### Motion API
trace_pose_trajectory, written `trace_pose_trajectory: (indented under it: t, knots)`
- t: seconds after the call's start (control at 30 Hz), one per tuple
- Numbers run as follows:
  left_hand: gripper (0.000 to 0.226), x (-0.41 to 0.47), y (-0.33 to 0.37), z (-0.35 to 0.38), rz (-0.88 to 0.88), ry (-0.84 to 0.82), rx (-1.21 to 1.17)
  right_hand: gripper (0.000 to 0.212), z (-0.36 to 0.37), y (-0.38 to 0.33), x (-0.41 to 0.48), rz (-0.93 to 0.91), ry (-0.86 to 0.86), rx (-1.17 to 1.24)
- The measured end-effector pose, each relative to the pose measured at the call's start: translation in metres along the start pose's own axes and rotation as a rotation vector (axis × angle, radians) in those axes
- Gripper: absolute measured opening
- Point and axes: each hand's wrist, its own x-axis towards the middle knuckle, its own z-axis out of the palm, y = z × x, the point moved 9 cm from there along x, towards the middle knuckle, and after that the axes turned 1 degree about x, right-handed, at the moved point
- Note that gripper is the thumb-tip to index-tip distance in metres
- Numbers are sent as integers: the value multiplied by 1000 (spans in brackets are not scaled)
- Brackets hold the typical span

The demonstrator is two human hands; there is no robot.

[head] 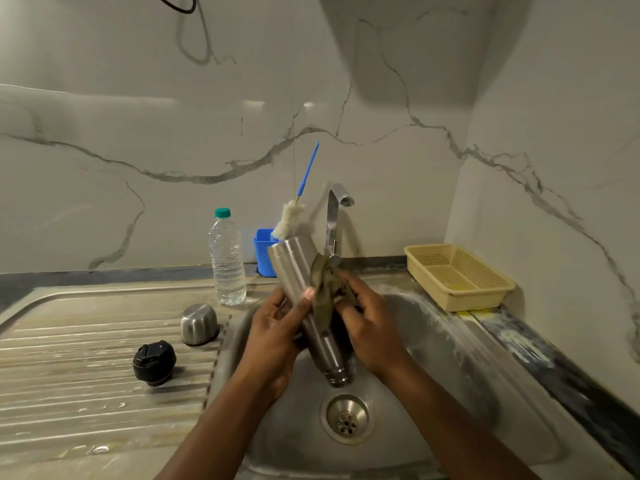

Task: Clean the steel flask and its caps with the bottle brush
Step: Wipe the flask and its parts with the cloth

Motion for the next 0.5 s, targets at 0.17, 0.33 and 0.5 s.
trace_pose_trajectory:
  t: [0.17,0.33,0.5]
  knots:
    - [47,-4,-3,10,-1,-74,39,61,3,-17,-2,-89,-24,2]
    - [52,5,6,-21,-21,137,-210,55,8,-7,-2,-122,-116,-74]
    - [54,11,17,-53,-24,283,-377,43,-7,17,1,-50,-88,-110]
